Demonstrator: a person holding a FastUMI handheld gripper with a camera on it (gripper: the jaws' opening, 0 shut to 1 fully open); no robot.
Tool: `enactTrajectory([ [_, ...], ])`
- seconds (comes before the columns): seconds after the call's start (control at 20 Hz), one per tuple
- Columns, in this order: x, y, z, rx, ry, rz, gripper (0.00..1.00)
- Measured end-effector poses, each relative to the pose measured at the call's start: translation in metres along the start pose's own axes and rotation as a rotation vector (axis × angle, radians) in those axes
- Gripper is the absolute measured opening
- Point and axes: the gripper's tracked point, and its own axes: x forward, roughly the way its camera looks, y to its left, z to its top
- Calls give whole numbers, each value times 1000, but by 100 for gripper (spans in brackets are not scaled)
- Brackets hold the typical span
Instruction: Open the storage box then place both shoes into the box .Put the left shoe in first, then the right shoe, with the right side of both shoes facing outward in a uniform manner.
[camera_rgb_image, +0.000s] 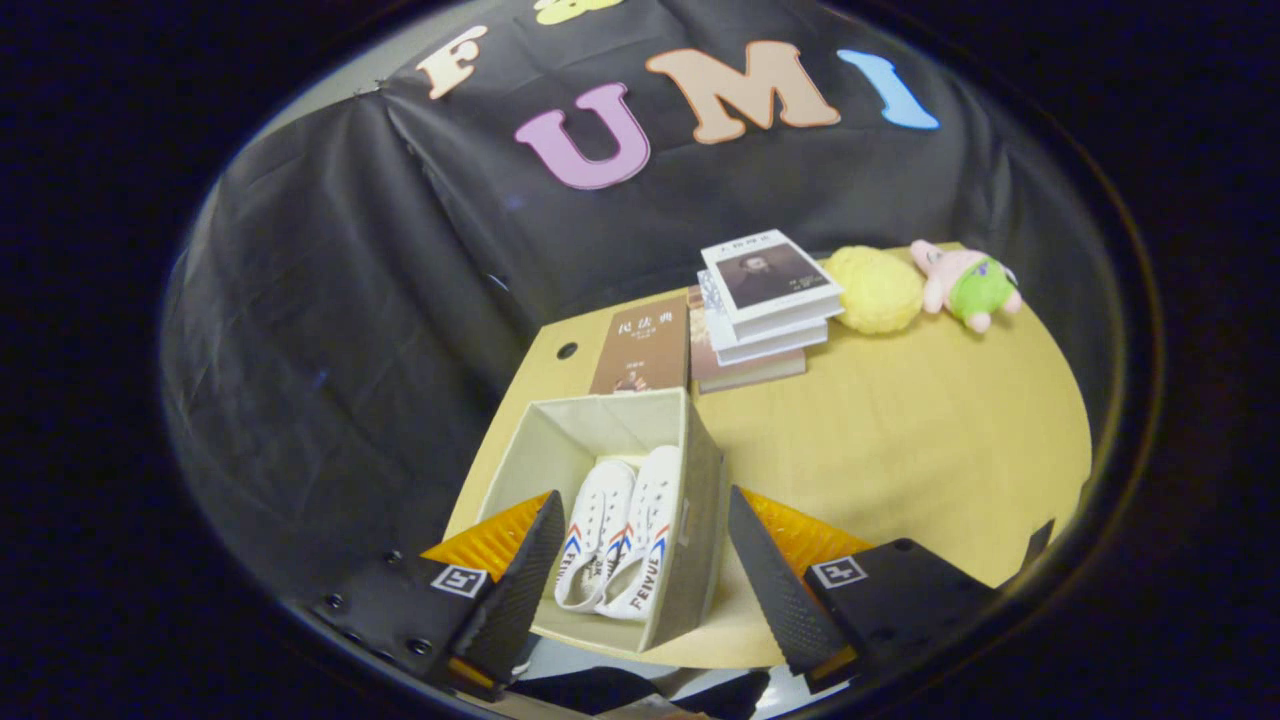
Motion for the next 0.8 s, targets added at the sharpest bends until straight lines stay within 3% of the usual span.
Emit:
enactTrajectory([
  [0.65, -94, -85, 75, -177, -391, -111, 100],
  [0.8, -116, -109, 85, -219, -493, -174, 100],
])
